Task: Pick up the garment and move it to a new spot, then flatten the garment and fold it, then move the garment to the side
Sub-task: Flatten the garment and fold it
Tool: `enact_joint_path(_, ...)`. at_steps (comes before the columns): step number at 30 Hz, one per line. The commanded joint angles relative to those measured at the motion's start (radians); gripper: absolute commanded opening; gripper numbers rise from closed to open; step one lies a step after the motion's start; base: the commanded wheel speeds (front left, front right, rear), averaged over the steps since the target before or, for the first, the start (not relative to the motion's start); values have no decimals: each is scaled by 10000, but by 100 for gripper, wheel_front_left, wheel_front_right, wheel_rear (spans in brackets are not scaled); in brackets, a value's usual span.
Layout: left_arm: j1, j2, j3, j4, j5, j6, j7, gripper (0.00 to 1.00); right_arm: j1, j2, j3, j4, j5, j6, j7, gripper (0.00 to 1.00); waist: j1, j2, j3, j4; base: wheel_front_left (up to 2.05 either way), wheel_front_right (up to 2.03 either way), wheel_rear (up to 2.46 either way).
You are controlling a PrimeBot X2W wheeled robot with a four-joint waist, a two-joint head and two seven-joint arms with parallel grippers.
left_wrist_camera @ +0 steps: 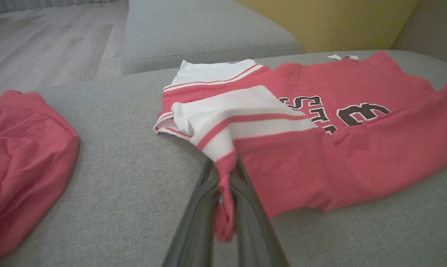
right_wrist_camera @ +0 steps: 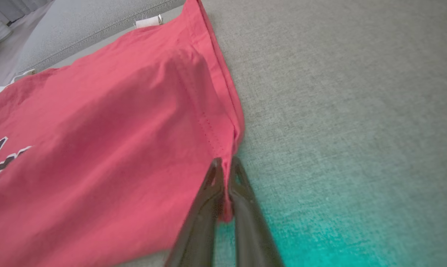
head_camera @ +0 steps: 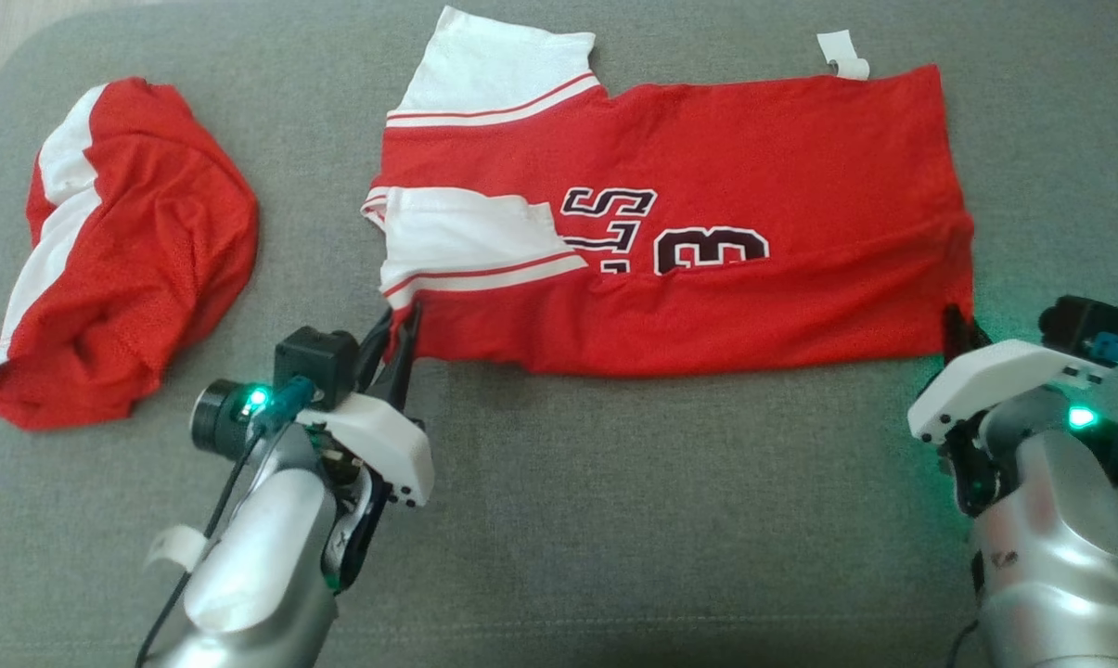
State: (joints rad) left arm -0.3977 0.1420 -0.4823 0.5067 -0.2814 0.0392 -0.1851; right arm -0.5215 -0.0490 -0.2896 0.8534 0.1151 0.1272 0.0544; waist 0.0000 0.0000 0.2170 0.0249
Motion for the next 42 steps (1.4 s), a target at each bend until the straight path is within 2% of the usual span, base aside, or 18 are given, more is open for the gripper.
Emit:
enact_joint_path(1,-293,310,280,-348,51,96,3,0,-318,-13,323,-76,89,35,-154,0,0,0,-71,-46,0,0,0)
enact_joint_path(6,-90,428,320,-248,-60,164,86,0,-233,-13,284,142,85,35,-397,0,0,0,-456,-164,0,0,0)
enact_joint_path(13,490,607,324,-6,-244,222,166,0,323,-13,307,-237,373,35,-325,0,0,0,-1273,-300,0,0,0)
enact_joint_path(22,1652,889,270,-625,-587,304,735,0,1914,-13,602,-1749,1587,35,725,0,0,0,-2054,-484,0,0,0)
enact_joint_path(29,2129,939,110,-1046,-715,326,1115,0,3004,-13,890,-2953,1891,35,1457,0,0,0,-2071,-696,0,0,0)
enact_joint_path(30,2137,902,55,-1020,-741,303,1141,8,3203,-13,953,-3309,1851,35,1509,45,0,0,-2031,-766,0,0,0)
enact_joint_path(31,2137,902,55,-1020,-741,303,1141,8,3203,-13,953,-3309,1851,35,1509,45,0,0,-2031,-766,0,0,0)
enact_joint_path(32,2126,888,35,-987,-743,304,1144,45,3268,-13,1022,-3497,1789,35,1488,100,0,0,-2002,-805,0,0,0)
enact_joint_path(33,2106,881,26,-946,-733,330,1137,100,3315,-13,1087,-3671,1743,35,1451,100,0,0,-1973,-847,0,0,0)
enact_joint_path(42,1467,1004,428,-1033,-803,544,522,100,2953,-13,1547,-5317,880,35,249,100,0,0,-1470,-1164,0,0,0)
